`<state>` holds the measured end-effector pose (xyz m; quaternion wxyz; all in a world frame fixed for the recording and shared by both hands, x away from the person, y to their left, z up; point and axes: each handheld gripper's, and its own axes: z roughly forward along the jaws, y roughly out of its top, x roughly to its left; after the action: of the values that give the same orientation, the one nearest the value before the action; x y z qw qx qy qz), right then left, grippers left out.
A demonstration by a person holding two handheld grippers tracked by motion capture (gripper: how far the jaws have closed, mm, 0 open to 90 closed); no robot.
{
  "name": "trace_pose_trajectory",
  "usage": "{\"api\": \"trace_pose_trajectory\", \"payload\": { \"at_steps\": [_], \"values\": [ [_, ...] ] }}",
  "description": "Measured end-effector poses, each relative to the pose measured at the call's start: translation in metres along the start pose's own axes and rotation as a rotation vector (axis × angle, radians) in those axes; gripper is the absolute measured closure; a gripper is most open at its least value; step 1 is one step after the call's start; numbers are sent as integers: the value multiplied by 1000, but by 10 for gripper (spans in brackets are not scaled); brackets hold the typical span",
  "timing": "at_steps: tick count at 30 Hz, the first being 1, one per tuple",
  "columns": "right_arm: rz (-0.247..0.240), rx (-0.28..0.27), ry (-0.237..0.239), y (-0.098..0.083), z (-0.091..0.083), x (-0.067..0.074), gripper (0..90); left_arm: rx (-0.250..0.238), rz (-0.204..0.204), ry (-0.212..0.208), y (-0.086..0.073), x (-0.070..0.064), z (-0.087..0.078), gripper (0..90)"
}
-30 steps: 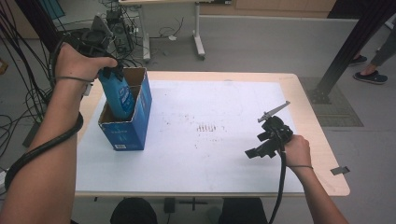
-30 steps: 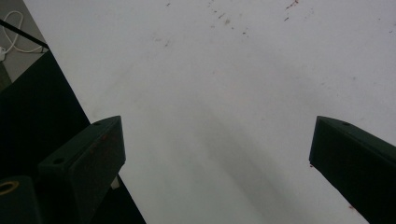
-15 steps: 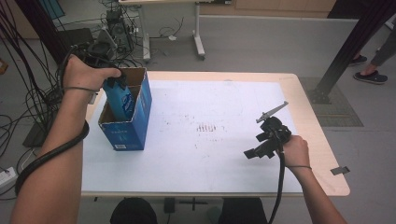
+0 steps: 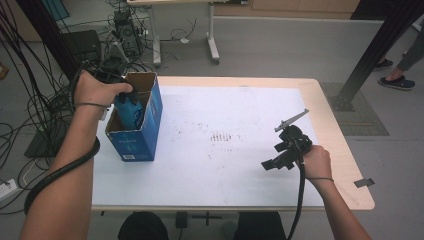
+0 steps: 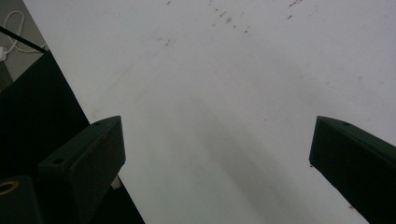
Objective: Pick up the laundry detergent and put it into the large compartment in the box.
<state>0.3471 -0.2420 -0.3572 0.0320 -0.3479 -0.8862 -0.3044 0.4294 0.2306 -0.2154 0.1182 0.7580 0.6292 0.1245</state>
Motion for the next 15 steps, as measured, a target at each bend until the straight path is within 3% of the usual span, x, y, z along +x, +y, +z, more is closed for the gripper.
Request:
{"api": "trace_pose_trajectory", "payload": {
  "at_steps": [8,15],
  "values": [
    [-2,3,-1,0,1,0,34,-1,-17,11,-5,-3,13,377],
    [6,2,2,-1,1,0,34,12,-1,38,-6,-8,21,377]
  ]
}}
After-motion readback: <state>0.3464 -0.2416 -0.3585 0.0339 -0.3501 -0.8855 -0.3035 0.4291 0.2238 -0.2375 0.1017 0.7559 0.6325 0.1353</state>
